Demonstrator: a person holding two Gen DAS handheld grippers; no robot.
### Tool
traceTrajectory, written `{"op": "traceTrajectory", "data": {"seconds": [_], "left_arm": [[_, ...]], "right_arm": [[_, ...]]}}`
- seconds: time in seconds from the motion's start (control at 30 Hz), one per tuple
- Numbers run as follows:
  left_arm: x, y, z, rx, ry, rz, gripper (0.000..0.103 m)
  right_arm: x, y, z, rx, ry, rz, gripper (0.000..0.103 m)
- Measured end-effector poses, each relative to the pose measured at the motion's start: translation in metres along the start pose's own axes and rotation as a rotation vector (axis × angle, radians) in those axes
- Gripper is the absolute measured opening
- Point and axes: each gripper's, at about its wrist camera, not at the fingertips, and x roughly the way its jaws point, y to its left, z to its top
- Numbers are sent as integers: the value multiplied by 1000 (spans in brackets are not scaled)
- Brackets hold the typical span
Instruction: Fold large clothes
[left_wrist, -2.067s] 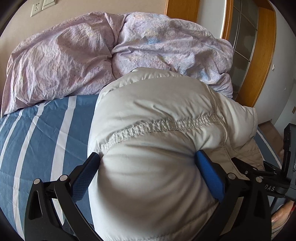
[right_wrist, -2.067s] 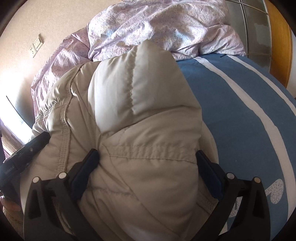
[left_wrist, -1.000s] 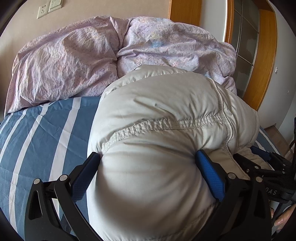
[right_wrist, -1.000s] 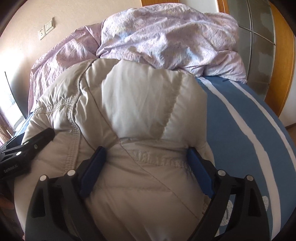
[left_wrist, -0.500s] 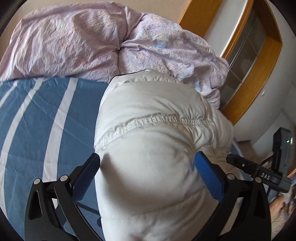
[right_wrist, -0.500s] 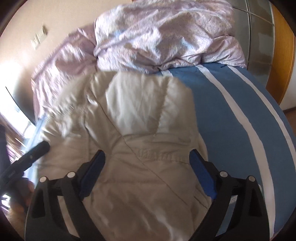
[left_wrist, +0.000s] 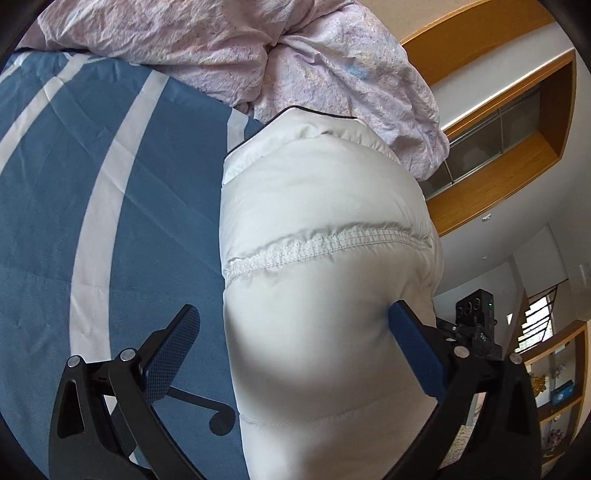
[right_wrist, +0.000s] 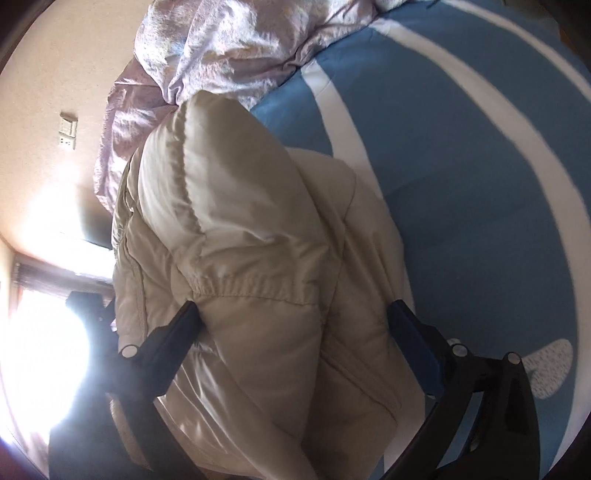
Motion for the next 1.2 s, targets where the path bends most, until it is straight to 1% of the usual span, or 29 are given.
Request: {"op": "traceTrajectory", "data": {"seconds": [0.07, 0.17, 0.23, 0.3, 0.37, 0.43, 0.47, 0.5, 0.53, 0.57, 0.6, 0.67, 0.73, 0.9, 1.07, 1.2], "left_arm": [[6, 3, -2, -15, 28, -45, 102], [15, 5, -5, -30, 60, -101, 102], [18, 0, -8, -17, 66, -101, 102], [21, -6, -8, 19, 72, -78, 102], [22, -8, -8, 27, 78, -63, 102], [22, -8, -8, 25, 76, -58, 102], [22, -10, -9, 31, 72, -58, 102], [21, -13, -9, 44, 64, -57, 94], [17, -16, -10, 52, 53, -57, 88], [14, -19, -10, 60, 44, -56, 85], [12, -21, -10, 66, 37, -57, 82], [6, -23, -7, 79, 21, -51, 79], [1, -22, -4, 87, -1, -46, 77], [-18, -9, 9, 72, -51, -29, 75], [-38, 4, 27, 62, -108, 10, 75], [-52, 17, 43, 56, -158, 51, 75]], "right_arm": [[7, -5, 1, 2, 36, 41, 101], [15, -1, 1, -23, 77, 68, 101], [24, 9, 4, -46, 117, 73, 101], [34, 25, 4, -101, 144, 54, 101], [40, 31, 5, -120, 141, 56, 101], [41, 31, 4, -128, 112, 94, 101], [41, 31, 1, -144, 90, 118, 100], [40, 31, -2, -154, 74, 131, 96], [38, 31, -4, -158, 60, 150, 86], [35, 32, -5, -162, 46, 169, 78], [33, 33, -6, -170, 38, 179, 74], [30, 35, -8, -184, 30, 189, 62], [29, 45, -5, -207, 19, 193, 58], [42, 72, 6, -261, 9, 191, 53], [60, 105, 22, -322, -2, 181, 49], [75, 130, 35, -362, 1, 160, 48]]}}
